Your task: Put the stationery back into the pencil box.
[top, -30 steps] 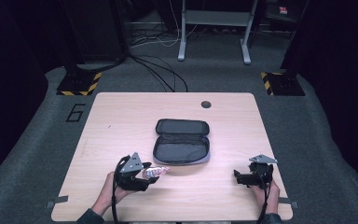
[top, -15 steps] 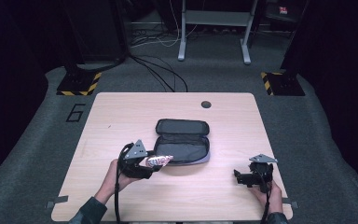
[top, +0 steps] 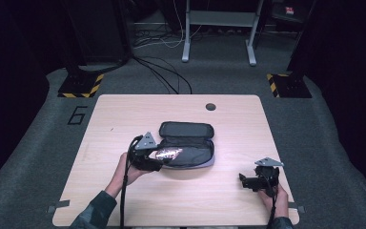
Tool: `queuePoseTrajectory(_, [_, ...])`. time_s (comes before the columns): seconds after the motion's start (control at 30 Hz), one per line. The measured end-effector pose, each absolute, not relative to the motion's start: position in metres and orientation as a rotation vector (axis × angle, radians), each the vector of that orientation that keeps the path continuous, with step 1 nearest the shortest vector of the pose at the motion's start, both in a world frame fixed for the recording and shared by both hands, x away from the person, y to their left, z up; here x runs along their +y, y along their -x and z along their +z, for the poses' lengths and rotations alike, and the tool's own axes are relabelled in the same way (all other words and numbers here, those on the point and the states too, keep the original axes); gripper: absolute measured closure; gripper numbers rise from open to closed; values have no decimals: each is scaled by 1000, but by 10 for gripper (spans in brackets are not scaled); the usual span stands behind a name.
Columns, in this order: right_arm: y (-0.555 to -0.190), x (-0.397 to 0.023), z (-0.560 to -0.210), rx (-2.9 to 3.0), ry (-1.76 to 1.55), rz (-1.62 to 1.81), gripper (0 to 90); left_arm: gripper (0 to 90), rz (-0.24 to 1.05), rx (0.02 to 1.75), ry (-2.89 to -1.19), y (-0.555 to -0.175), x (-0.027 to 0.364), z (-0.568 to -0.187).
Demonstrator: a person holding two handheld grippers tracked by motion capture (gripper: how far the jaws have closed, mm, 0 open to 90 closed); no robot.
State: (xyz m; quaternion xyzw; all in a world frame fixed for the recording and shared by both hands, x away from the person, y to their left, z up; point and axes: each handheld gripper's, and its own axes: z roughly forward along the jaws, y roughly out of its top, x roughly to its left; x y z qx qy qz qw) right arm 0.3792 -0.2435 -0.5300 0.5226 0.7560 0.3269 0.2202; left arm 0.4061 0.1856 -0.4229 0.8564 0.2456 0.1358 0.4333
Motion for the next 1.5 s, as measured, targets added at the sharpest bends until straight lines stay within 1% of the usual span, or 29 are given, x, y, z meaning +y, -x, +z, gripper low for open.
queuePoseTrajectory(0.3, [-379, -243, -530, 2091, -1445, 904, 0, 394, 319, 671, -2135, -432, 176, -431])
queuePoseTrajectory(0.67, [-379, -243, -530, 2090, -1446, 904, 0, 394, 316, 694, -2176, -456, 163, -446])
queuePoseTrajectory(0.77, [-379, -243, -530, 2091, -1445, 904, 0, 394, 288, 698, -2180, -461, 159, -452])
queuePoseTrajectory(1.1, [-379, -244, -530, 2091, -1446, 904, 0, 394, 268, 751, -2200, -469, 142, -469])
queuePoseTrajectory(1.27, [-379, -244, -530, 2090, -1445, 904, 0, 394, 256, 819, -2194, -470, 133, -477])
queuePoseTrajectory(1.5, [-379, -243, -530, 2090, -1445, 905, 0, 393, 277, 867, -2232, -472, 121, -488])
